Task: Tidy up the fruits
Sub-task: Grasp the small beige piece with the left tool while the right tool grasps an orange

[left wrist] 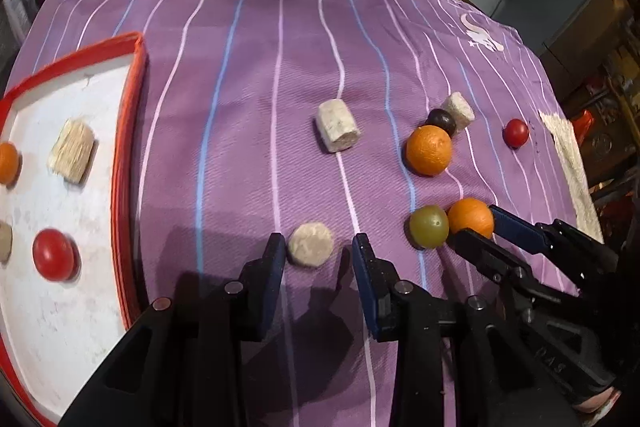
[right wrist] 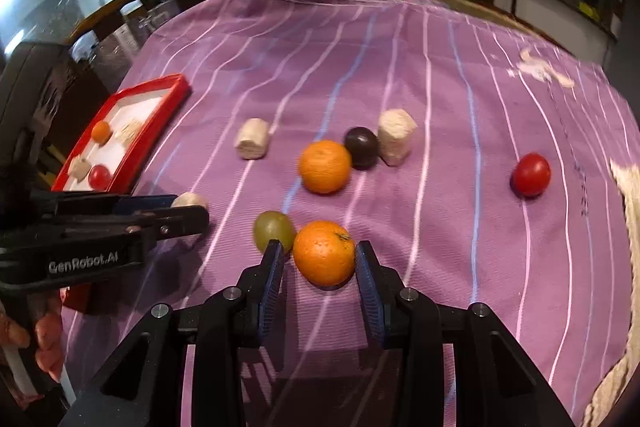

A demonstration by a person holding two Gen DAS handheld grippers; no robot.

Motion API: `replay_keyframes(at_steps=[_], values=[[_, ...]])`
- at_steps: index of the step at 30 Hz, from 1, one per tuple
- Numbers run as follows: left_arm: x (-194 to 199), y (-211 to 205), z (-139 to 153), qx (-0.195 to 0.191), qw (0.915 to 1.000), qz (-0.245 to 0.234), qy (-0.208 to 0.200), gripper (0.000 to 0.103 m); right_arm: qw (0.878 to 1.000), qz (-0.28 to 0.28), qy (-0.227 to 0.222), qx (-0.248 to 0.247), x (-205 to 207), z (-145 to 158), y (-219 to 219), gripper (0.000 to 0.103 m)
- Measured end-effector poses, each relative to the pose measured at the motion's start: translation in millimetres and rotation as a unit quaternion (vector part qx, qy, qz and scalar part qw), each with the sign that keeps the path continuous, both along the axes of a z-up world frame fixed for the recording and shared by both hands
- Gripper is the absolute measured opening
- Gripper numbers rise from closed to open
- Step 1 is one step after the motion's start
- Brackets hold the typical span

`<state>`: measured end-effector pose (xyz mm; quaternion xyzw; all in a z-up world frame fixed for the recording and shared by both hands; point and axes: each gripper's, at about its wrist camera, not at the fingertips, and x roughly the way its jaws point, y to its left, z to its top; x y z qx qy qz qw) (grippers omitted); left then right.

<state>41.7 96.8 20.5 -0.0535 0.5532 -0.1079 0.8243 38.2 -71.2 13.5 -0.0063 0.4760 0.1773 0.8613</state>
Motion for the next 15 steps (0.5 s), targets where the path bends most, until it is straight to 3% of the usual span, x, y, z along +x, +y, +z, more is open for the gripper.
replay_keyframes(at_steps=[4,15], values=[[-2.0,-6.1,-0.5,0.03,0.9994,-0.003,-0.017,0.023,0.999,-0.021,0.028,0.027,6.4,-8.4,-10.8,0.038],[-21.8,25.0,20.4,-0.029,0.9989,0.03,-0.021,0.023,0.993,-0.062,0.054,0.082,-2.8,-0.2,-27.3,0.035]])
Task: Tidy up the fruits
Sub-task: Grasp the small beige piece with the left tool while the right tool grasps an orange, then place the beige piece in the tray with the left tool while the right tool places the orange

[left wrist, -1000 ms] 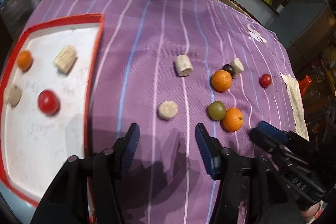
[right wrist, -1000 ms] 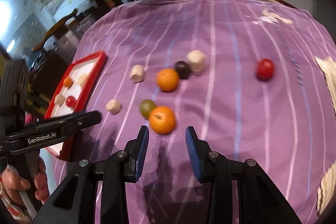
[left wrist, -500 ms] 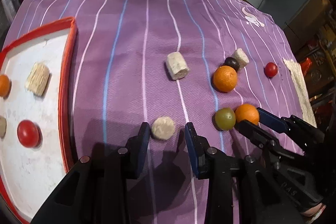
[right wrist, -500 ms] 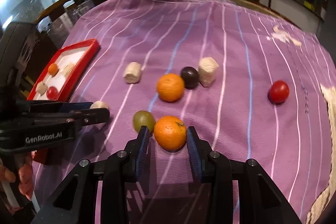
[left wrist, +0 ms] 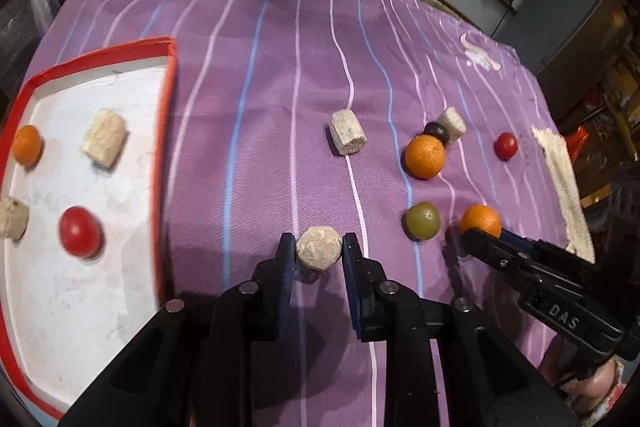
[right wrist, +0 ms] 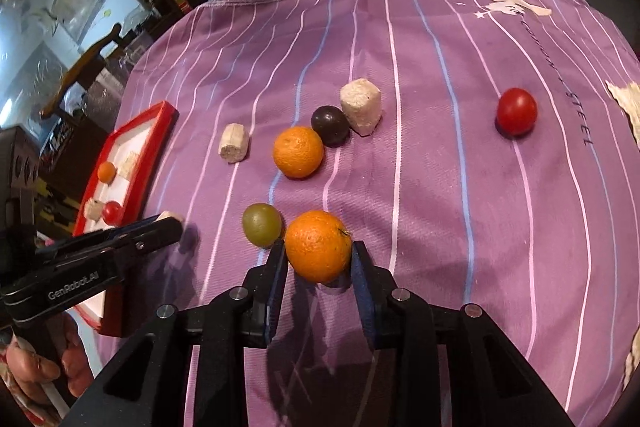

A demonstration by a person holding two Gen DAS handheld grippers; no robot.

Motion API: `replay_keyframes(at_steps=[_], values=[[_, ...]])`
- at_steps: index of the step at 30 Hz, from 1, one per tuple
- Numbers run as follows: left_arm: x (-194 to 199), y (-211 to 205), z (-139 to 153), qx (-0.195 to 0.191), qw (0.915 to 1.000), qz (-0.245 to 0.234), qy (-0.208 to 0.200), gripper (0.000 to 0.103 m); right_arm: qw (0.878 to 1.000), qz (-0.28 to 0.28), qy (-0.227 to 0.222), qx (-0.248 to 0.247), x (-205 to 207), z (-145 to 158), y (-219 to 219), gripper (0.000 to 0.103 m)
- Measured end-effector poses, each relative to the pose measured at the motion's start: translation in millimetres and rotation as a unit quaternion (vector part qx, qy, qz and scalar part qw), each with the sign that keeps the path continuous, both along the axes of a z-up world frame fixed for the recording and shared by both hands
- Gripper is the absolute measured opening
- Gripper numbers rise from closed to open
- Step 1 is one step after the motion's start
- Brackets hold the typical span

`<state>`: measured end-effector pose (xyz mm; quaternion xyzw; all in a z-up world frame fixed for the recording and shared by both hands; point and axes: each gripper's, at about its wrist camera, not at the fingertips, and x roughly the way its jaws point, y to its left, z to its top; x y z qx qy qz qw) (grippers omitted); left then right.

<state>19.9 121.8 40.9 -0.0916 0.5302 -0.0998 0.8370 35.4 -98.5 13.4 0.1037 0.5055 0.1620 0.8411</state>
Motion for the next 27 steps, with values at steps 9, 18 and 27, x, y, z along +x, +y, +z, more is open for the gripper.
replay_keyframes(at_steps=[9,18,27], values=[[-24.1,89.1,31.7,-0.009,0.997,0.076,-0.016,0.023,0.998,0.032,-0.015,0.047,-3.3,32.0,46.9,0.035],[-38.4,198.1,6.1,0.008,0.9868,0.159,0.03,0.023,0.989,0.137,-0.015,0.057,-6.4,45.1,174.7,0.035],[-34.6,221.6,-17.9,0.018,0.9887,0.141,0.048,0.023,0.981,0.195,0.015,0.004,-15.3,3.0,261.9,0.035]])
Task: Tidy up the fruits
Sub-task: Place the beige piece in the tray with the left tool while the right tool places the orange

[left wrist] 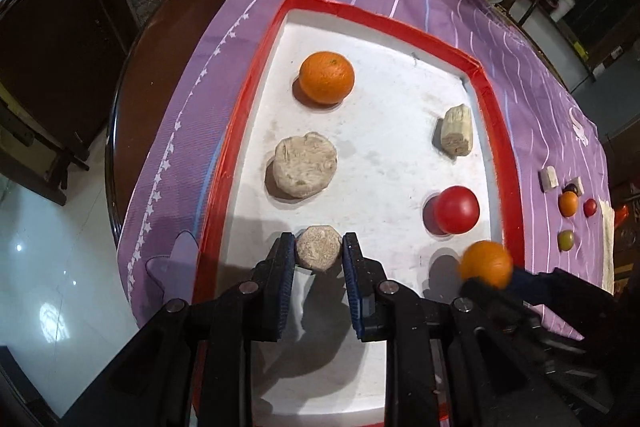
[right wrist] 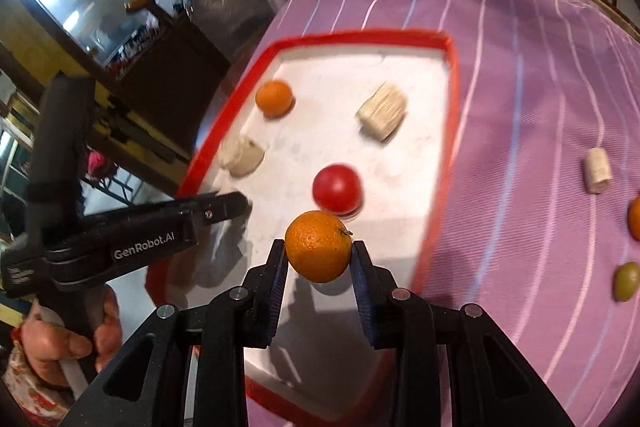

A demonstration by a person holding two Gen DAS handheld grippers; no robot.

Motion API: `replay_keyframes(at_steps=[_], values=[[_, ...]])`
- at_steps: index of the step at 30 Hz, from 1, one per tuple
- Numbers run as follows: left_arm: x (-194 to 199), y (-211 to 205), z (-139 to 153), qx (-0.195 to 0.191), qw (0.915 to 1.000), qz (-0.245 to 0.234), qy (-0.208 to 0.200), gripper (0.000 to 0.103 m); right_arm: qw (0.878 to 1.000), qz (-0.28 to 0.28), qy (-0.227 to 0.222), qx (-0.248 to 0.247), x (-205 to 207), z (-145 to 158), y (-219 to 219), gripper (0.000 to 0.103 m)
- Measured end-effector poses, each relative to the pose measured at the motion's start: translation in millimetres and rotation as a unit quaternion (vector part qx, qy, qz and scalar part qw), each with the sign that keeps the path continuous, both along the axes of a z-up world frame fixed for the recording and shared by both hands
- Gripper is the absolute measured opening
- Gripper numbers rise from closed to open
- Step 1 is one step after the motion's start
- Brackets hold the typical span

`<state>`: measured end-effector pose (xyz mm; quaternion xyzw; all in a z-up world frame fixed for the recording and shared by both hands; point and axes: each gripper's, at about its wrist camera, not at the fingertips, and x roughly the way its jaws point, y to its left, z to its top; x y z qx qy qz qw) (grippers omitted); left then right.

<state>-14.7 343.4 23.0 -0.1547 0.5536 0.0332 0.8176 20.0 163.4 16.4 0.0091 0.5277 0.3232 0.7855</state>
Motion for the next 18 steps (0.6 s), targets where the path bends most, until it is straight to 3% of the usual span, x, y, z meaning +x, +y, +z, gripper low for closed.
replay_keyframes(at_steps=[5,11,18], values=[[4.7,1.0,-1.6,0.004,0.9999,-0.011,0.003,0.024,1.0,-0.001,-0.011,-0.02,-2.7,-6.6,14.9,0.036],[5.6,6.8,12.5,-0.003,1.0,0.003,-0.006,0.047,0.999,-0.01,-0.02,-0.025,-2.1,0.3,13.5,0.037],[-1.4,-3.8,40.5,0.031,0.999,0.013,-0.029,0.048,0.999,-0.016,-0.037,-0.008,-9.3,15.6,3.2,0.04]])
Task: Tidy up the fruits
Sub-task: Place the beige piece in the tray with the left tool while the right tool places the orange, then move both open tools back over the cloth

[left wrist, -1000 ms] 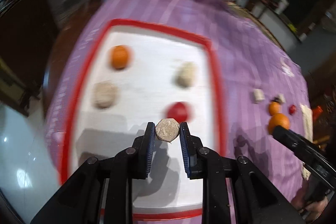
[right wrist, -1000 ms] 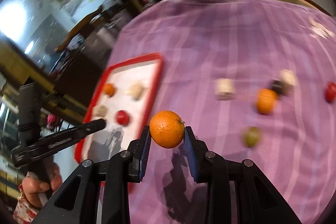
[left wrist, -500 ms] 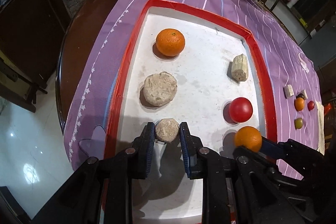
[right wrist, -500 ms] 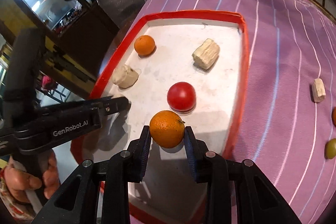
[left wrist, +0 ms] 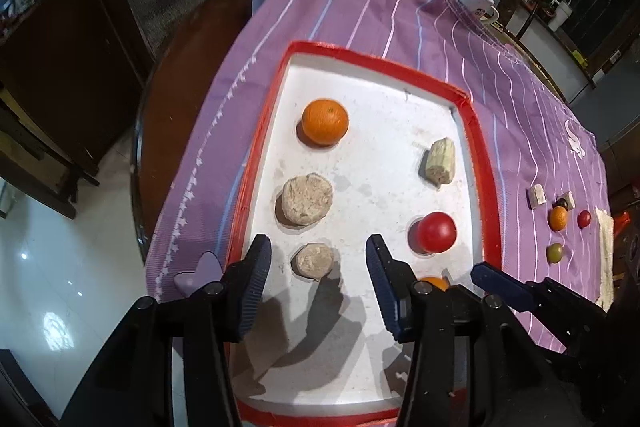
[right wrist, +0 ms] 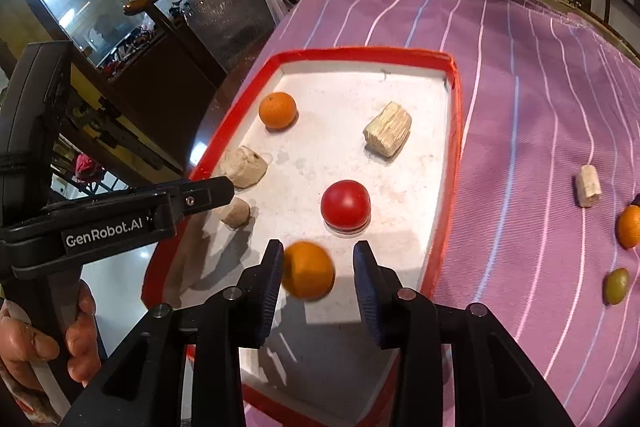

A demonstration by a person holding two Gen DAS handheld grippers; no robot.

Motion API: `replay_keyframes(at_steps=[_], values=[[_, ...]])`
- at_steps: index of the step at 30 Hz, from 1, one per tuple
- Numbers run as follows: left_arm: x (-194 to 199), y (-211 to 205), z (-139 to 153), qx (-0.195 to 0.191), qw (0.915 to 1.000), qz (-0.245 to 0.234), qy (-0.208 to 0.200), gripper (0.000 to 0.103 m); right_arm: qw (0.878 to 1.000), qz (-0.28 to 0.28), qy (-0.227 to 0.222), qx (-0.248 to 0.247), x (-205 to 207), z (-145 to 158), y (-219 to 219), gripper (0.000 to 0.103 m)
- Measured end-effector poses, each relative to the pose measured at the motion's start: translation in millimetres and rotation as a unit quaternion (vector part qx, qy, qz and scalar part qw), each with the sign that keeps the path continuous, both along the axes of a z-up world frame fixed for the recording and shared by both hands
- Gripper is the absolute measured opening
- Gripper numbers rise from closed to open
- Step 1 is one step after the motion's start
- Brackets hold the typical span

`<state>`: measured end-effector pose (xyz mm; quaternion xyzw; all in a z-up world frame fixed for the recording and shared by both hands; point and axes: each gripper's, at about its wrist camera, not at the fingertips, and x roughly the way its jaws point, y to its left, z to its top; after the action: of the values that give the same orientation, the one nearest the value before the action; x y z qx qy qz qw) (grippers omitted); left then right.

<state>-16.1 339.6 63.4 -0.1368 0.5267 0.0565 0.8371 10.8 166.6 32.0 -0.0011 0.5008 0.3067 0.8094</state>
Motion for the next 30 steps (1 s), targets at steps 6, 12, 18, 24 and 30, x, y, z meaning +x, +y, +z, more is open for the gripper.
replay_keyframes(at_steps=[6,12,18,24,30], values=[[-11.4,-32.0,29.2,0.065,0.9975,-0.008,-0.028,0.053,1.0,-0.02,-0.01,0.019,-8.4,11.1,-26.0,0.041],[-25.3,-77.0,55.3,0.126,0.9905,-0.023,-0.052,0.056,0.998,-0.05,-0.007,0.036,-14.4,18.6,-68.7,0.042],[-36.7,-126.2,69.7,0.155,0.9847,-0.043,-0.066,0.057,0.997,-0.065,-0.012,0.041,-24.0,26.2,-111.1,0.042],[-42.0,-170.2,77.7,0.16,0.9823,-0.058,-0.077,0.059,0.996,-0.076,-0.026,0.041,-32.5,36.4,-155.3,0.042],[-45.9,-204.4,80.3,0.16,0.9811,-0.069,-0.085,0.063,0.995,-0.089,-0.029,0.041,-36.8,38.2,-192.3,0.042]])
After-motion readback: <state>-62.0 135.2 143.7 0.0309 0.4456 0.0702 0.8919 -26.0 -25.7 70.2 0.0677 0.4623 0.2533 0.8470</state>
